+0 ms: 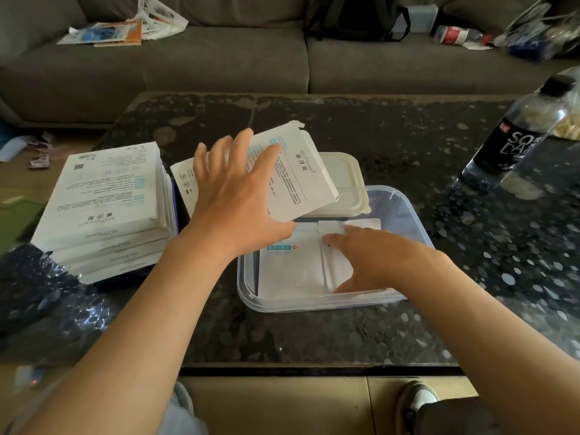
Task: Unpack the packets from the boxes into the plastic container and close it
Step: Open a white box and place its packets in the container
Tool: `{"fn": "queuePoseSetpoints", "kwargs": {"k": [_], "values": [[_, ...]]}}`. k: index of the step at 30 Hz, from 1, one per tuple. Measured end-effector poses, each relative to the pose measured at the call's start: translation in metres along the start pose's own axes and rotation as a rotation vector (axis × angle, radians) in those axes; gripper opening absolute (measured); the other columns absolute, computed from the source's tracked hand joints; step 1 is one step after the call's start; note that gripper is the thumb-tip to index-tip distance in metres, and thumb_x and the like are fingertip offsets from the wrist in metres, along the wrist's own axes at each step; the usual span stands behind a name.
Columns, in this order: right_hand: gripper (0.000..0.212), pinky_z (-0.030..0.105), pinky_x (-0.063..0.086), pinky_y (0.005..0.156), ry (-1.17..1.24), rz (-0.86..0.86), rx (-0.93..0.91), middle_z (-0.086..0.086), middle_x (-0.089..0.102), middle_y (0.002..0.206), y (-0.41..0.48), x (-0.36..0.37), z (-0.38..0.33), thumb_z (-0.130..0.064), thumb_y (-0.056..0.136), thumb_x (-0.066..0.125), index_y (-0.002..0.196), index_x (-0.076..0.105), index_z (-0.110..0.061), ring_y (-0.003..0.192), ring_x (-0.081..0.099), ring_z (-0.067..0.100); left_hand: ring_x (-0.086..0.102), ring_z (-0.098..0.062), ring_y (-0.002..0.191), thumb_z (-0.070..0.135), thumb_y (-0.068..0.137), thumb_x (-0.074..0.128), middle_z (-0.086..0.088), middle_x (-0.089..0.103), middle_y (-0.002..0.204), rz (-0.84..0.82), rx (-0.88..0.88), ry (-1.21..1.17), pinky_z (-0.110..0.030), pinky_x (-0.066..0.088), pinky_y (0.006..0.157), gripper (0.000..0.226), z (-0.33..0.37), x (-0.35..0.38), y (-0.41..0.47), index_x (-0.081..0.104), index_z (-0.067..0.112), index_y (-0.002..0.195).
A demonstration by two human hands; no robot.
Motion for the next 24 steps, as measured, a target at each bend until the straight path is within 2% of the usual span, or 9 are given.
{"fn": "queuePoseSetpoints", "kwargs": {"k": [3,7,18,22,24], "values": [[0.093,0.045,0.048,0.105,-0.042,0.019,0.005,-0.001,0.048,0.148,0.003,0.003,-0.001,-0.057,0.077,0.079,0.151,0.029,-0.033,0.126,0.056,0.027,0.023,-0.041,0.149,0.065,0.058,0.069,-0.015,0.026,0.161,-0.004,0.000,0.003,-0.066,0.006,0.124,0.108,0.000,0.000,0.000,0.035,0.024,0.152],[0.097,0.047,0.050,0.102,-0.113,0.013,0.045,0.008,0.047,0.144,0.005,0.004,-0.001,-0.056,0.077,0.079,0.152,0.023,-0.029,0.122,0.058,0.032,0.023,-0.041,0.149,0.065,0.059,0.069,-0.015,0.026,0.161,-0.009,0.000,-0.007,-0.066,0.006,0.124,0.108,0.001,0.000,-0.001,0.036,0.024,0.152],[0.104,0.044,0.047,0.105,-0.109,-0.015,0.087,0.010,0.027,0.160,0.000,-0.001,-0.003,-0.055,0.080,0.077,0.157,0.011,-0.030,0.132,0.052,0.033,0.024,-0.041,0.149,0.065,0.058,0.069,-0.015,0.027,0.161,-0.014,0.005,-0.001,-0.065,0.006,0.123,0.108,0.001,0.000,0.000,0.036,0.024,0.152],[0.101,0.042,0.047,0.105,-0.041,-0.026,0.089,0.006,0.033,0.157,-0.006,-0.006,-0.001,-0.061,0.079,0.075,0.156,0.018,-0.031,0.132,0.051,0.030,0.023,-0.040,0.149,0.065,0.058,0.068,-0.014,0.026,0.162,-0.023,0.008,0.000,-0.066,0.006,0.124,0.108,0.003,0.000,-0.001,0.036,0.025,0.152],[0.089,0.041,0.042,0.110,0.074,-0.012,0.079,-0.001,0.039,0.155,-0.017,-0.022,0.006,-0.061,0.082,0.071,0.153,0.030,-0.030,0.135,0.048,0.025,0.022,-0.040,0.150,0.065,0.058,0.068,-0.013,0.025,0.162,-0.030,0.008,-0.009,-0.065,0.006,0.124,0.108,0.003,0.000,0.000,0.035,0.025,0.153]]}}
Point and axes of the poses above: each hand's wrist, its own y-axis towards the middle knuckle, its own x-axis out of the palm, z = x × y, the point moved 5 cm from there along y, towards the middle knuckle
